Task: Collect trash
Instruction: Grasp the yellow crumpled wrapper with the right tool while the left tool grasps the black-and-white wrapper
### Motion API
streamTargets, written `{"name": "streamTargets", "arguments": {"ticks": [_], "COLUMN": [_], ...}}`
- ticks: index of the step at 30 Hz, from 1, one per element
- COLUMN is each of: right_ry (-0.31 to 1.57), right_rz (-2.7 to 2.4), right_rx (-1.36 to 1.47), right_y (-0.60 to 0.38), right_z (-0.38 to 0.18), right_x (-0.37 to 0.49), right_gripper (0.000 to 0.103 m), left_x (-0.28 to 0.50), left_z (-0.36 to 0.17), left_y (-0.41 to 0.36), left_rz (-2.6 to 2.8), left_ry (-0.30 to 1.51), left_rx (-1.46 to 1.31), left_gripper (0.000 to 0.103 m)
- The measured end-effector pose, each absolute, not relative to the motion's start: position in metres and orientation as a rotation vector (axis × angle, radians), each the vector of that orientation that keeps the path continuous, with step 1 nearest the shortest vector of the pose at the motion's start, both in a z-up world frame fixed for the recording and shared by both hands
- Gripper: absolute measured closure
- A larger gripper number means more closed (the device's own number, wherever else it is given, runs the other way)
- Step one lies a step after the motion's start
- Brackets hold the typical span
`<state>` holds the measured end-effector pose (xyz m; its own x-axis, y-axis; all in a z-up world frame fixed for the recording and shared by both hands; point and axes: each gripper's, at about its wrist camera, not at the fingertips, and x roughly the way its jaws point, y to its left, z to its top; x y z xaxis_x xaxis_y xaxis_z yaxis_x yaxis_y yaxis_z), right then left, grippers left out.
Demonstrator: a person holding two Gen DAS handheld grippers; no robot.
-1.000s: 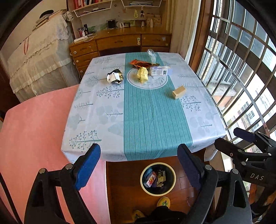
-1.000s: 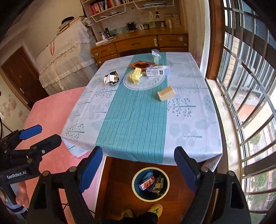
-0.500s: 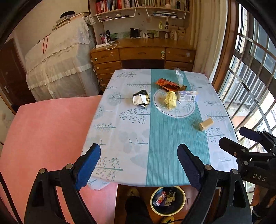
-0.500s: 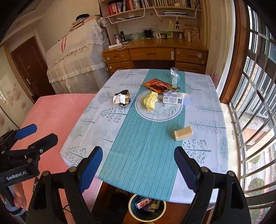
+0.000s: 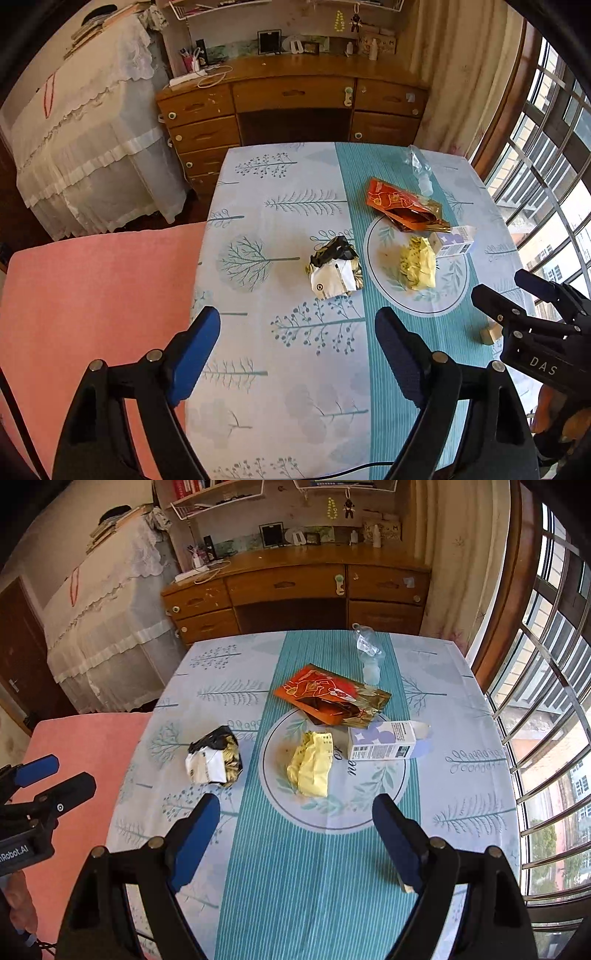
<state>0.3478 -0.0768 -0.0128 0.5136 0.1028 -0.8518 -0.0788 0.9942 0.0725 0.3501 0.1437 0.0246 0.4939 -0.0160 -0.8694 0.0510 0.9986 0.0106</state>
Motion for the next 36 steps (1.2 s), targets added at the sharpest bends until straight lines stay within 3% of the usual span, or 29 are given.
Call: {"name": "streamTargets", "arguments": {"ticks": [4,13,15,17,19,26,36], "right_ry": [1.129,1.269,1.281,1.291,1.301,1.284,1.243], "right_rz": [0.064,-0.011,-0.008,-0.001,0.01,0.037,0.078], "right_rx": [0.052,0.124,0.16,0.189,0.211,0.233,0.245], "right_y": [-0.075,-0.091,-0.093,-0.094,-0.093,-0.086,-0.073], "right_z": [-0.052,-0.119,-0.125,-0.13,-0.134,-0.131,-0.108], "right_x": [0.391,0.436,0.438,0.439,0.438,0.434,0.412], "right_gripper": [0.036,0.043,0.047,0.055,0.06,0.068,0.068], "left_x": [0.402,0.472,0.479,0.488,0.493,0.493,0.472], "left_z": [-0.013,-0.095,-0.106,-0.119,-0.129,-0.128,-0.099], "left_y": [0.142,0.112,0.107,0.104,0.104,0.098,0.107], "left_rz": [-0.084,-0.213,-0.227,-0.246,-0.266,-0.305,-0.317], "left_ry": [1.138,1.319,1.341,1.379,1.408,1.366,1.329], "left_rx": [0.058,0.043,0.051,0.046,0.007,0.024,-0.014], "left_gripper": [0.026,0.026,0.033,0.046,0.047,0.058,0.059]}}
